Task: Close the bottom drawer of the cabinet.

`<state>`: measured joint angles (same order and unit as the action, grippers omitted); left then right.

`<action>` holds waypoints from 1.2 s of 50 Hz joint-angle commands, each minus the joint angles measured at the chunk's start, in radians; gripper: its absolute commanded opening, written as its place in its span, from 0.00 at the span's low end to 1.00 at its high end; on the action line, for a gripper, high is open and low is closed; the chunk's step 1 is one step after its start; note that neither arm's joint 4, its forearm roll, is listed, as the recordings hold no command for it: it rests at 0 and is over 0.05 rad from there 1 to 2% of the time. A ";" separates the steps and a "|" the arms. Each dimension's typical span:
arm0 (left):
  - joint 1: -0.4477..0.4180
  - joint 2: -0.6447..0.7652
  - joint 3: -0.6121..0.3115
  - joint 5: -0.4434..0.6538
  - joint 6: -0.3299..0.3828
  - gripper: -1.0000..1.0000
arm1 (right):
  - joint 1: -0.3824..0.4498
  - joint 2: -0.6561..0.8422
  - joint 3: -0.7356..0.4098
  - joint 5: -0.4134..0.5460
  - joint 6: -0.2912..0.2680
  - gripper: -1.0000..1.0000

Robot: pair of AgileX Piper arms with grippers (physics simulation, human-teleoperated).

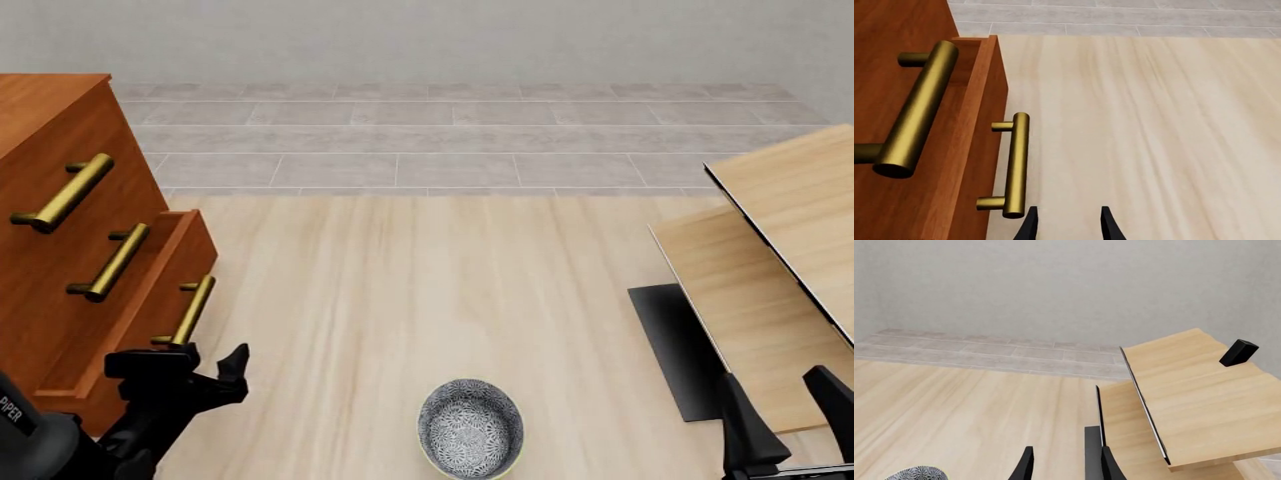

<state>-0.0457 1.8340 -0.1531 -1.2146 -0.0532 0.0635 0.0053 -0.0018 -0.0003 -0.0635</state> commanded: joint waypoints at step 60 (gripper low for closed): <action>0.100 0.043 -0.021 -0.001 0.066 1.00 | 0.001 -0.002 0.000 -0.002 0.000 1.00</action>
<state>0.0312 1.8658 -0.1646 -1.2199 0.0018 0.0640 0.0033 -0.0017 -0.0026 -0.0643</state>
